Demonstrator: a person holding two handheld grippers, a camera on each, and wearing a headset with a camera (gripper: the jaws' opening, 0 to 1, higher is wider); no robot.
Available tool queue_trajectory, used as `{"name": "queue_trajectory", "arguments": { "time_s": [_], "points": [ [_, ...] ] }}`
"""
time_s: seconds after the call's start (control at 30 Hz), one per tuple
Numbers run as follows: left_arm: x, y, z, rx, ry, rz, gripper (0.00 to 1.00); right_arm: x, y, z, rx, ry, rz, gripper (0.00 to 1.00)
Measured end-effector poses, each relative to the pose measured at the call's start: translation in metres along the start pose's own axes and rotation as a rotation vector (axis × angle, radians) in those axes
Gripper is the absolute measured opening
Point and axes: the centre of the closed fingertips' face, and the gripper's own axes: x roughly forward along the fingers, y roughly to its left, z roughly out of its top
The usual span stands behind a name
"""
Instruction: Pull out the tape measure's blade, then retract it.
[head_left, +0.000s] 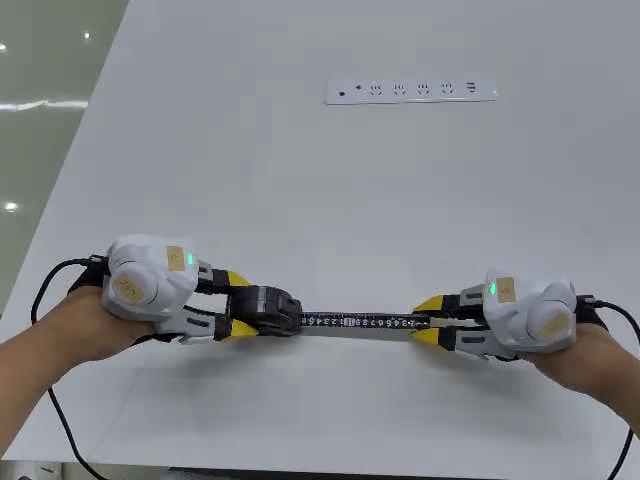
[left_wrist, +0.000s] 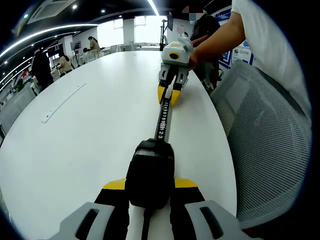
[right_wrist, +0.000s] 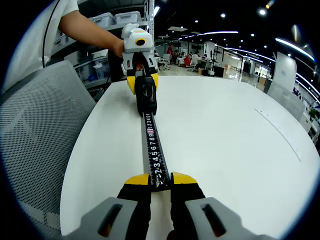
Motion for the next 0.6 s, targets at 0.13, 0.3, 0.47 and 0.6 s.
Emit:
{"name": "queue_trajectory", "arguments": {
  "time_s": [0.13,0.3,0.47,0.6],
  "points": [
    [0.001,0.000,0.000,0.001,0.002,-0.001,0.28,-0.010,-0.003,-0.009,0.004,0.019,-0.012,0.12],
    [0.001,0.000,0.000,0.001,0.003,0.002,0.28,-0.025,-0.007,-0.023,0.012,0.041,-0.024,0.12],
    [0.001,0.000,0.000,0.002,0.003,0.001,0.28,-0.037,-0.010,-0.032,0.015,0.058,-0.034,0.12],
    [0.001,0.000,0.000,0.002,0.004,0.000,0.28,-0.041,-0.010,-0.037,0.018,0.065,-0.039,0.12]
  ]
}}
